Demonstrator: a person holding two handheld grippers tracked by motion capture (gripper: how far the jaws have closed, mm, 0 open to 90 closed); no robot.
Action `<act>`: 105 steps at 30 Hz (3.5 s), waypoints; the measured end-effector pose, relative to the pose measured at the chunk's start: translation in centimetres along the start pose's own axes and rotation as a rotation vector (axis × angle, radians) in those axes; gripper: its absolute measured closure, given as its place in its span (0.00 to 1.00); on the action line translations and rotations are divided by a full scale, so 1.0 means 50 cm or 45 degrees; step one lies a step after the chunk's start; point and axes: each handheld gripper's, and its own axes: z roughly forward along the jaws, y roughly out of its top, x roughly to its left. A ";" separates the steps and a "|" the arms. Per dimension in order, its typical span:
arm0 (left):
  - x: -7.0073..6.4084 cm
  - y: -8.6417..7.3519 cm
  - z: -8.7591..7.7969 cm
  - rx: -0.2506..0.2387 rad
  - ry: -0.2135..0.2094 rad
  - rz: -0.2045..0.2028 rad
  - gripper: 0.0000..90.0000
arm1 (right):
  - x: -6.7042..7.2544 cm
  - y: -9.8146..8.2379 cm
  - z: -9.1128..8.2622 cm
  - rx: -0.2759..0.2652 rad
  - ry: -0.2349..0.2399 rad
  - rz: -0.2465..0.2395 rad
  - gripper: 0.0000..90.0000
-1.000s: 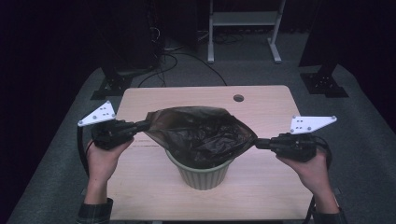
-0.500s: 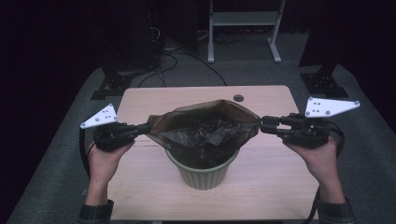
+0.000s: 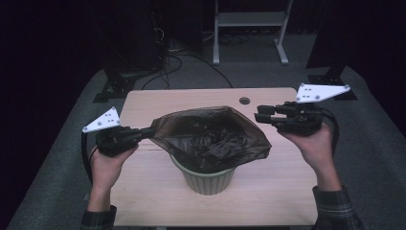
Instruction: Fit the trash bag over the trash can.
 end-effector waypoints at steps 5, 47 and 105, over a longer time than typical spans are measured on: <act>0.000 -0.001 -0.002 0.001 0.000 0.000 1.00 | -0.006 -0.005 0.051 0.069 -0.008 0.007 0.81; -0.025 0.049 -0.040 -0.106 0.002 0.045 0.59 | 0.129 -0.083 0.056 0.077 0.385 -0.047 1.00; 0.027 0.141 0.149 0.150 0.005 0.033 1.00 | 0.106 -0.065 0.048 0.118 0.320 -0.084 1.00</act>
